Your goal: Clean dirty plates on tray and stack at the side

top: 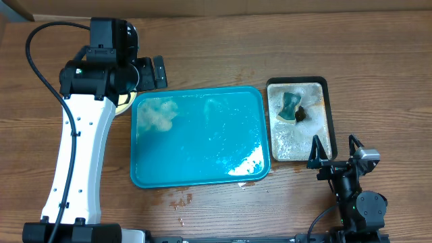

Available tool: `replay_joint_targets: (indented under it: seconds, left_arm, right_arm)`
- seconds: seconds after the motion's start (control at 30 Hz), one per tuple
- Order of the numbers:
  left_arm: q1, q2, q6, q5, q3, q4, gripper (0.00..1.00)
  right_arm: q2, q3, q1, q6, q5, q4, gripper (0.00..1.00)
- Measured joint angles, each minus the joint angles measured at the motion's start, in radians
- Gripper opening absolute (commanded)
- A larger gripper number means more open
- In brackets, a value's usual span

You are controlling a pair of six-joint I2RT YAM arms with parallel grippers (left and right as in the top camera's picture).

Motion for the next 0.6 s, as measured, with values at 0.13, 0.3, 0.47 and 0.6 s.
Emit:
replay_joint_targets:
  seconds: [0.13,0.3,0.47,0.6]
  left_arm:
    - [0.000,0.000,0.000,0.000,0.000,0.000,1.00]
    - [0.000,0.000,0.000,-0.003,0.000,0.000,1.00]
    - [0.000,0.000,0.000,-0.022,0.000,0.000,1.00]
    - [0.000,0.000,0.001,-0.026,0.000,0.129,1.00]
  right_arm:
    - [0.000,0.000,0.000,0.000,0.000,0.000,1.00]
    - [0.000,0.000,0.000,0.000,0.000,0.000,1.00]
    - [0.000,0.000,0.000,0.000,0.000,0.000,1.00]
    - [0.000,0.000,0.000,0.000,0.000,-0.001,1.00]
